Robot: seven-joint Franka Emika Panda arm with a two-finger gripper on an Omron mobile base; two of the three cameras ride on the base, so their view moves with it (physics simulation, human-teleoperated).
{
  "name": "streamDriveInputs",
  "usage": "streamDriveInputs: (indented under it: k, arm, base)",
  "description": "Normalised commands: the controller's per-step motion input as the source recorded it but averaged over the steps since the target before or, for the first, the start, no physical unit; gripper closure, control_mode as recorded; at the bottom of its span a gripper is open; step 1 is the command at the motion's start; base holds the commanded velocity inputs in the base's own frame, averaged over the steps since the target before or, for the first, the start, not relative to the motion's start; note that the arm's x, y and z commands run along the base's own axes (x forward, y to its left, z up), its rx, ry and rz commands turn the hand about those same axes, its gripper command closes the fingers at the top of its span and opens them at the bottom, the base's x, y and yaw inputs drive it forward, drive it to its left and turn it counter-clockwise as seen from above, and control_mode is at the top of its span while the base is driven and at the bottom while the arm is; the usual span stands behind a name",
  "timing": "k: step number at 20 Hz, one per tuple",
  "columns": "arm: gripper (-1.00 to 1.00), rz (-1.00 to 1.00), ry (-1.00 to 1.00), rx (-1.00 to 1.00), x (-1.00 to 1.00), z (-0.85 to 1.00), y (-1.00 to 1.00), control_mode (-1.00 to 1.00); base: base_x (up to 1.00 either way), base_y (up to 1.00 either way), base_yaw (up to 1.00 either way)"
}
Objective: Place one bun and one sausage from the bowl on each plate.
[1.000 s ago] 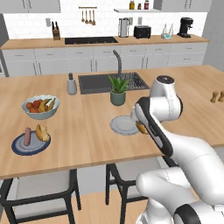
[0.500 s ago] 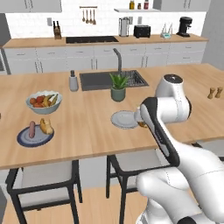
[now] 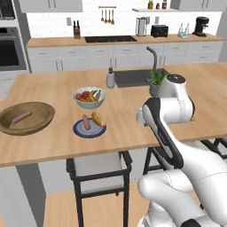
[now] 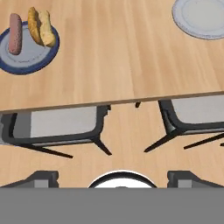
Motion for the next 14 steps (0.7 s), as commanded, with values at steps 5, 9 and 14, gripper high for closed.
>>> streamDriveInputs:
  k: [5, 9, 14]
  arm:
    - [-1.0, 0.0, 0.0, 0.0, 0.0, 0.0, 0.0, 1.0]
    - [-1.0, 0.0, 0.0, 0.0, 0.0, 0.0, 0.0, 1.0]
    - [-1.0, 0.0, 0.0, 0.0, 0.0, 0.0, 0.0, 1.0]
  base:
    - [0.19, 1.0, 0.0]
    - [0.29, 1.0, 0.0]
    - [0.28, 0.99, 0.0]
